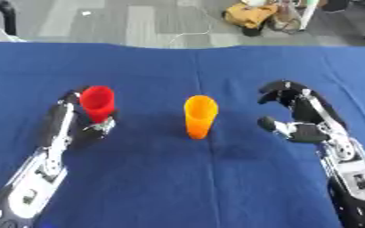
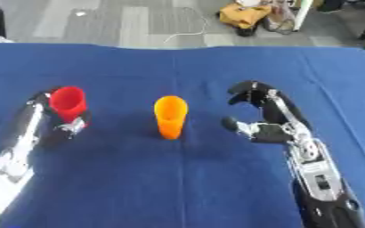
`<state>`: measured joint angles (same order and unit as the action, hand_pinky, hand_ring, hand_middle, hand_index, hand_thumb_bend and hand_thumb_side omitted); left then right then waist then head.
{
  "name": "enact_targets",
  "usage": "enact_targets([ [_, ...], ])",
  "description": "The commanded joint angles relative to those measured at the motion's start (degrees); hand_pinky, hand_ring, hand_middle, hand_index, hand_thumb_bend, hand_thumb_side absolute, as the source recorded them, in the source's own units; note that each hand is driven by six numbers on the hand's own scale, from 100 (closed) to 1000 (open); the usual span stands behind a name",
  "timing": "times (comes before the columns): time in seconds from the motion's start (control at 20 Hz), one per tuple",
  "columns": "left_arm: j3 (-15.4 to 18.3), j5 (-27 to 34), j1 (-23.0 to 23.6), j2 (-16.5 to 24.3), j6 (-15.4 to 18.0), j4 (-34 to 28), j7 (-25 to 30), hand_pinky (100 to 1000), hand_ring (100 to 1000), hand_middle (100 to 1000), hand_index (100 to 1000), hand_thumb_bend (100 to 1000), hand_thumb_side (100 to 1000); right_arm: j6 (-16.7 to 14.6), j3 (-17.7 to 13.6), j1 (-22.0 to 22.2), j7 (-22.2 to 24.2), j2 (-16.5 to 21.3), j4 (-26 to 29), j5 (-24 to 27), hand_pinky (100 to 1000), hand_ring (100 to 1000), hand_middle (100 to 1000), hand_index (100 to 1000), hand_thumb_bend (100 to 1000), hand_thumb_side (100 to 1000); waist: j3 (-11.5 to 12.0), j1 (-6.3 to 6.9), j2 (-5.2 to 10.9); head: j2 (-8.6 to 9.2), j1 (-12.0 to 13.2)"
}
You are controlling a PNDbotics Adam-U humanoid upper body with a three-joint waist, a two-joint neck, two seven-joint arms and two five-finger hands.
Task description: Pour the contents of one cup into another cup.
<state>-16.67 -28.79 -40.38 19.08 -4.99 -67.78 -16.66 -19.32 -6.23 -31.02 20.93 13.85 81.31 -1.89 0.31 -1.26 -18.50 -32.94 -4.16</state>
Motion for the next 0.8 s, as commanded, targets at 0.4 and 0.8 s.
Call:
enact_targets([
  [0.4, 0.46, -0.87, -2.0, 0.22, 1.12, 1.41, -0.21, 735, 788, 791, 939, 522, 671, -0.1, 0.2, -1.29, 0.38, 0.54, 0.66, 0.49, 763, 630, 668, 711, 643, 334, -0.58, -0.28, 0.48, 0.93, 0.42],
  [0.8, 0.57, -1.62, -2.77, 0.41, 1.4, 2.53, -0.46, 738, 790, 793, 939, 529, 670, -0.23, 0.24, -1.54, 0.48, 0.43, 0.55, 0.52, 763, 631, 668, 712, 640, 338, -0.82, -0.54, 0.23, 1.17, 0.57],
])
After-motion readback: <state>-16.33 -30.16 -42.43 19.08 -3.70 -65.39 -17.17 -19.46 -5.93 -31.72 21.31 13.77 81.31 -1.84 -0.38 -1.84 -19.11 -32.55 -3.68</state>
